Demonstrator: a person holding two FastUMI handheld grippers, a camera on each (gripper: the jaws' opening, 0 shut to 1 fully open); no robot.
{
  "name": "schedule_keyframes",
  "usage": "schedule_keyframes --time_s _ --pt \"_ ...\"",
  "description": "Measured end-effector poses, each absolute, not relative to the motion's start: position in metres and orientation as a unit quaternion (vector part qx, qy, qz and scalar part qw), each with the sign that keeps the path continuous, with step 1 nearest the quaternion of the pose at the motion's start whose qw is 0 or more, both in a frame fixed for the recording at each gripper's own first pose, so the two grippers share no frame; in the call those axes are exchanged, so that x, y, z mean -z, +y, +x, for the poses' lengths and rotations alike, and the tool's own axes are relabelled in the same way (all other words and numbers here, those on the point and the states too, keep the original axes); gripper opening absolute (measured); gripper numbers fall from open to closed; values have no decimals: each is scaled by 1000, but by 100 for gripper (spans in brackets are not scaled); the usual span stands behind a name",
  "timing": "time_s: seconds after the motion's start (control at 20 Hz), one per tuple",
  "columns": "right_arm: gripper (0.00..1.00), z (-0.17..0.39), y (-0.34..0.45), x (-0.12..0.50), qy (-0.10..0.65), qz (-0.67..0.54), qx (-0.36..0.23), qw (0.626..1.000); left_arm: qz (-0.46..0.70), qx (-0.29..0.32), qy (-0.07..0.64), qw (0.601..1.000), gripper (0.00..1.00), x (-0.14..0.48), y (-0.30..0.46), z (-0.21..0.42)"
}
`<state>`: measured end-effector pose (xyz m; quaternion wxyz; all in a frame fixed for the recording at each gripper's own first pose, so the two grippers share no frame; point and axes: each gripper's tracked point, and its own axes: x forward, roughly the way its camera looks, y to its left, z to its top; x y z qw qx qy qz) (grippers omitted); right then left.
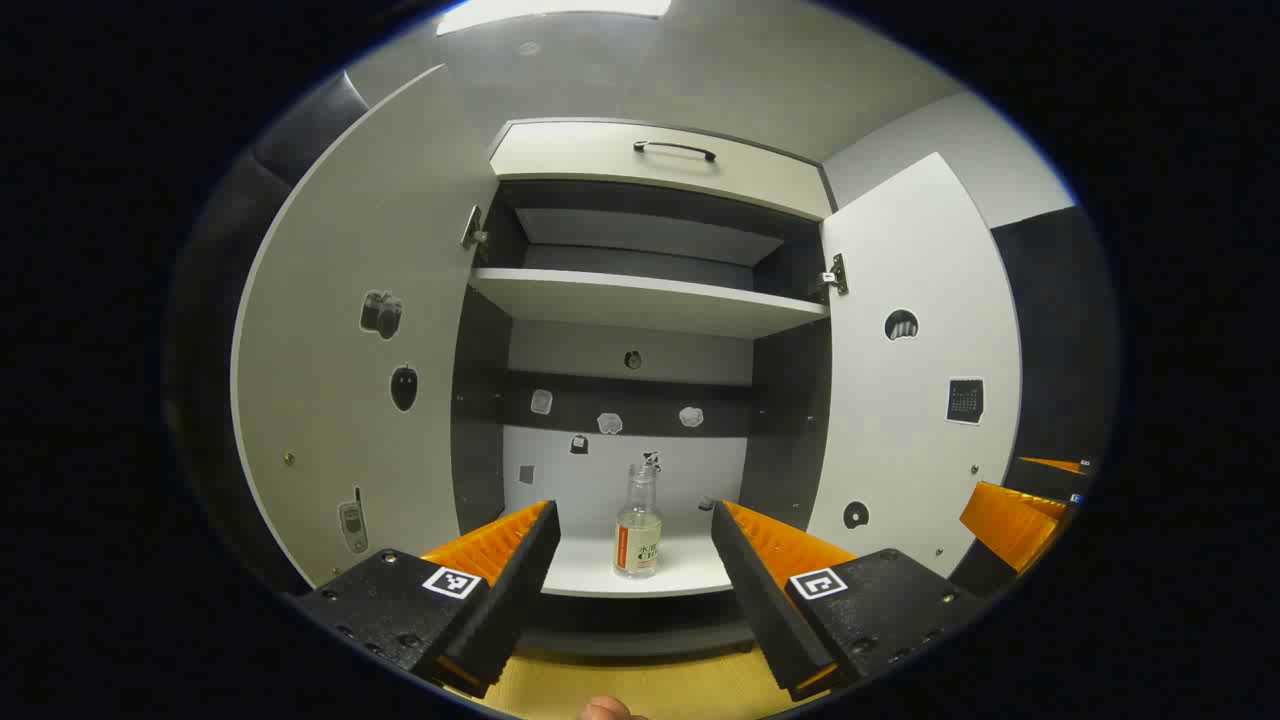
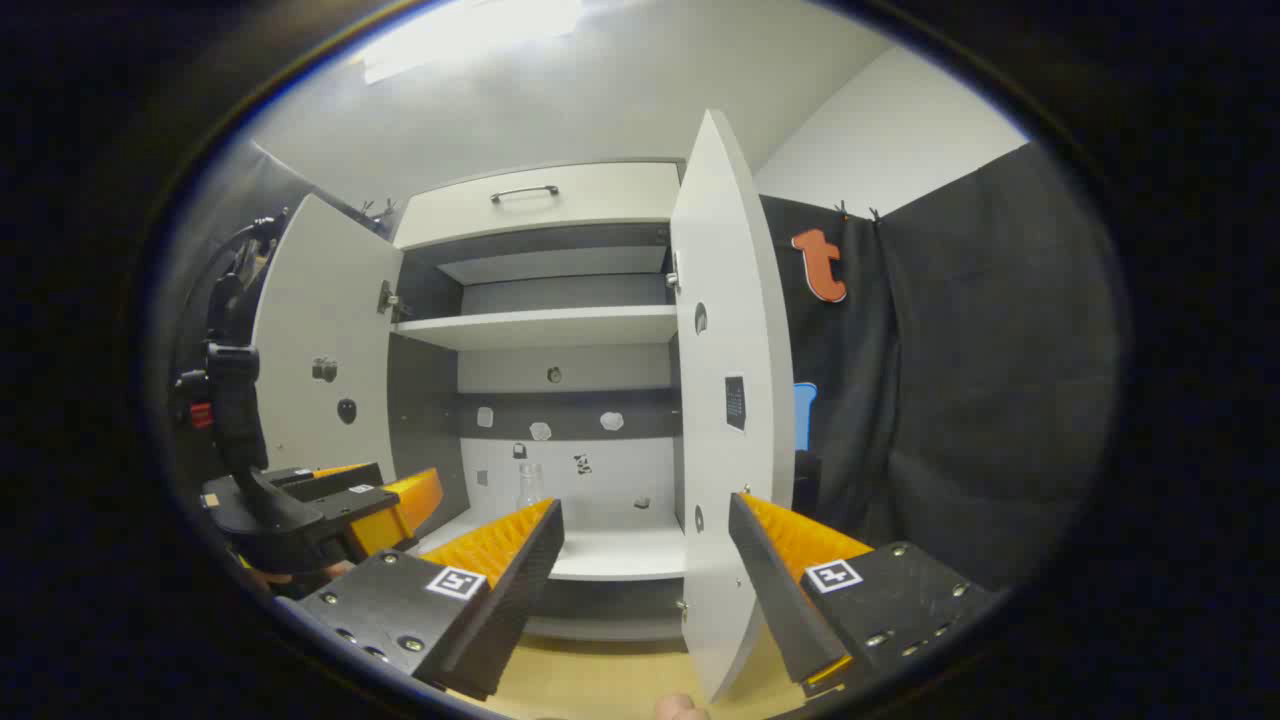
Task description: Grasp the bottle in the cabinet with the left hand and place it on the coaster, then close the right door with the right hand and the left door with the left hand.
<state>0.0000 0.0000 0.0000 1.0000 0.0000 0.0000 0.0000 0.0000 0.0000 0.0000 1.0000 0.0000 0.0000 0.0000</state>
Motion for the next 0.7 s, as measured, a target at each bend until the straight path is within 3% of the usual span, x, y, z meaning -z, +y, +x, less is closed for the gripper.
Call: schedule_keyframes --time_s 0.7 --pt "100 15 -2 -8 -18 5 2 1000 5 -9 6 1000 96 -1 9 14"
